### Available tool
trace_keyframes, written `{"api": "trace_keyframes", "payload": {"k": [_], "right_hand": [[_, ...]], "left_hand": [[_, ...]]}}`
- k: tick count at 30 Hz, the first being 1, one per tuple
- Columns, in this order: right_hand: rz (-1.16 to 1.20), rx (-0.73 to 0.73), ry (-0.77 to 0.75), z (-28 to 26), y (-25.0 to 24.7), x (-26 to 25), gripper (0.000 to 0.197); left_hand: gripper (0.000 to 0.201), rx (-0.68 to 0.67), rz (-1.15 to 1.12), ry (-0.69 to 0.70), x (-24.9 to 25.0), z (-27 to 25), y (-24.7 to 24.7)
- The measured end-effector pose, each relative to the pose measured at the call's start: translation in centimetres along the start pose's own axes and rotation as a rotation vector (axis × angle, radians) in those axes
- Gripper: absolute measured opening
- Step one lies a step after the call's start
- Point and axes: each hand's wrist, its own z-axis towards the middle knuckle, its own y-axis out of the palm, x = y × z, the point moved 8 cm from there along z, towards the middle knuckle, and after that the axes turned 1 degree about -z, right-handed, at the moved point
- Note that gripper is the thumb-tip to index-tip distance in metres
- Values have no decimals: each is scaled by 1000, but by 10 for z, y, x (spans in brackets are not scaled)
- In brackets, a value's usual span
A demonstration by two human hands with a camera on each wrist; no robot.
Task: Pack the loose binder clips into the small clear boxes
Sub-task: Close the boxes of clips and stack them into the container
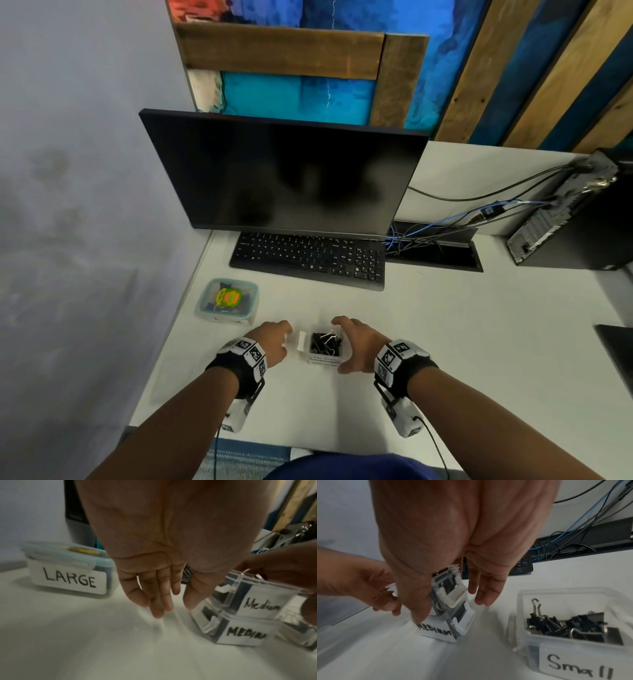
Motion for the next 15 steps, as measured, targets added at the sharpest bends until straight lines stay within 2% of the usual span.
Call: {"api": "trace_keyframes", "payload": {"k": [3,5,8,12,15], "right_hand": [[-201,26,14,-6,-10,11,107],[-341,21,90,-12,-16,27,116],[-401,-34,221,-21,-13,54,122],[-292,-64,280,-28,-6,72,101],[-282,-58,281,-30,-6,72,82]], "left_hand": [[29,51,98,-59,-25,-5,-14],[23,92,107,-114,-43,-10,-24],[20,118,74,-158,-62,-16,-34],[19,134,27,-129,-57,-19,-35],[21,128,-38,-13,-28,-17,-31]]}}
